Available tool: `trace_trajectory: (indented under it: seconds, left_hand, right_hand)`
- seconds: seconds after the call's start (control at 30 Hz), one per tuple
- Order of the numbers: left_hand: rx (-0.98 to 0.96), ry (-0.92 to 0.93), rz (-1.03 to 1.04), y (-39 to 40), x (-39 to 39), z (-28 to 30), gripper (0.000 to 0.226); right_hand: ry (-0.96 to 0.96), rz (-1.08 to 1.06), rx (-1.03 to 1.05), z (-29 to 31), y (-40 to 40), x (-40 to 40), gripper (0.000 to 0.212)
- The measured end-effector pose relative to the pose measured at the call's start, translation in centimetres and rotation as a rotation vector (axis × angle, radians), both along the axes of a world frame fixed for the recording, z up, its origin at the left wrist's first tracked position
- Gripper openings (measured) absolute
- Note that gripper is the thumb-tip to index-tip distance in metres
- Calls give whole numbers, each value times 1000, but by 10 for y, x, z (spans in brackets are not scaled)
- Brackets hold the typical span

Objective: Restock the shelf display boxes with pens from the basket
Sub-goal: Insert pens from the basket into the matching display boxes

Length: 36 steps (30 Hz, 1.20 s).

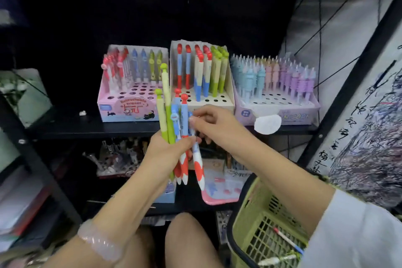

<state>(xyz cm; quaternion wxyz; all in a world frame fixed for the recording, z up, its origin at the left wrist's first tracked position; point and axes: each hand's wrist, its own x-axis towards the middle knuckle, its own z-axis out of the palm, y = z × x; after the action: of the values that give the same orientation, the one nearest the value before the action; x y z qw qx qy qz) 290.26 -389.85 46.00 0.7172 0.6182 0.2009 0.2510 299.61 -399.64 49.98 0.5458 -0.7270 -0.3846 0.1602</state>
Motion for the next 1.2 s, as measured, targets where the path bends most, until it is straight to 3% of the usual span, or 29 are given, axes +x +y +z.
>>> trace_trajectory:
  seconds: [0.17, 0.27, 0.37, 0.57, 0.7, 0.8, 1.03, 1.2]
  left_hand:
    - [17, -9, 64, 47, -21, 15, 14]
    - [10, -13, 86, 73, -33, 19, 24]
    - [45, -31, 96, 91, -38, 22, 35]
    - [144, -38, 155, 127, -32, 29, 12]
    - [72, -37, 211, 145, -32, 25, 10]
    - [-2, -38, 209, 152, -33, 18, 11]
    - [-19, -42, 160, 165, -34, 12, 14]
    - [-21, -51, 136, 169, -32, 10, 17]
  right_hand:
    - [68, 163, 82, 21, 59, -3, 6]
    - [86, 160, 153, 35, 86, -4, 19]
    - [100, 196, 137, 44, 107, -9, 15]
    - [-98, 121, 31, 71, 142, -6, 9]
    - [-285, -132, 161, 97, 169, 26, 14]
    - [-569, -249, 69, 101, 190, 47, 19]
    - [-644, -224, -209, 76, 229, 67, 20]
    - [-839, -243, -494, 71, 241, 65, 18]
